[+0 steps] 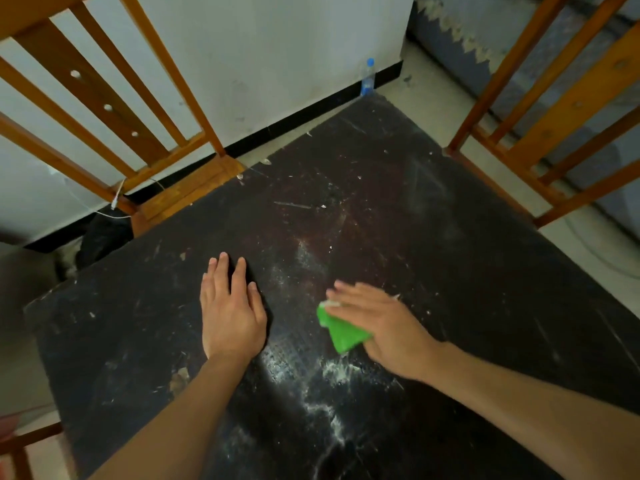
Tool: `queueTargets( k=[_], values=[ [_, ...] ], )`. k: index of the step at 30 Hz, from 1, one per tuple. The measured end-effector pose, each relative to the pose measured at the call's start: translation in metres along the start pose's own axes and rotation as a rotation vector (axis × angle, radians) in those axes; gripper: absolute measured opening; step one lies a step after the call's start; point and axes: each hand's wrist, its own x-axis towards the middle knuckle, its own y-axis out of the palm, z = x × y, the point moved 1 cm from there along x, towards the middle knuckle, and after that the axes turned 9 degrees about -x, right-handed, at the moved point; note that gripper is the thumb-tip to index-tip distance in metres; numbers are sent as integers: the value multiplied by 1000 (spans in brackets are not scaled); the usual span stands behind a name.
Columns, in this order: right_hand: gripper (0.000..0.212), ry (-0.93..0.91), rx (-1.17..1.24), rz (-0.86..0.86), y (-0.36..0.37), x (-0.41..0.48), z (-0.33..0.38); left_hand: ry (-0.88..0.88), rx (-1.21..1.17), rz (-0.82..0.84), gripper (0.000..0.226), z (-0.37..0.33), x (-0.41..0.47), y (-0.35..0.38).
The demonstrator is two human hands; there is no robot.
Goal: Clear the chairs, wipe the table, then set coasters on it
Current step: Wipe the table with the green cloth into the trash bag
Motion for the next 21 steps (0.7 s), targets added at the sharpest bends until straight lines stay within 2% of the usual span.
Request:
queueTargets(
  k=[2, 4, 6, 8, 10, 12, 14, 17, 21],
  values=[
    [61, -46, 102, 43, -11, 3, 0, 0, -1, 4, 53, -1, 0, -1],
    [53, 39, 149, -90, -41, 38, -29, -3, 6, 6, 53, -2, 1, -1],
    [44, 211, 86, -257, -77, 92, -76, -4, 12, 9, 53, -2, 2, 0],
    [40, 401, -66, -349, -109, 149, -127, 2, 17, 5, 53, 0, 2, 1],
    [43, 598, -167, -350, -124, 187, -168, 11, 9, -3, 54, 1, 2, 1],
    [48, 709, -225, -319, -112, 205, -176, 17, 2, -10, 55, 2, 2, 2],
    [51, 590, -262, -300, -83, 206, -152, 19, 6, -8, 55, 3, 3, 3],
    [55, 197, -177, -271, -37, 169, -97, 22, 12, -8, 53, 4, 3, 3],
    [57, -23, -42, -64, -12, 77, -25, 18, -30, 43, 56, 1, 2, -6]
  ],
)
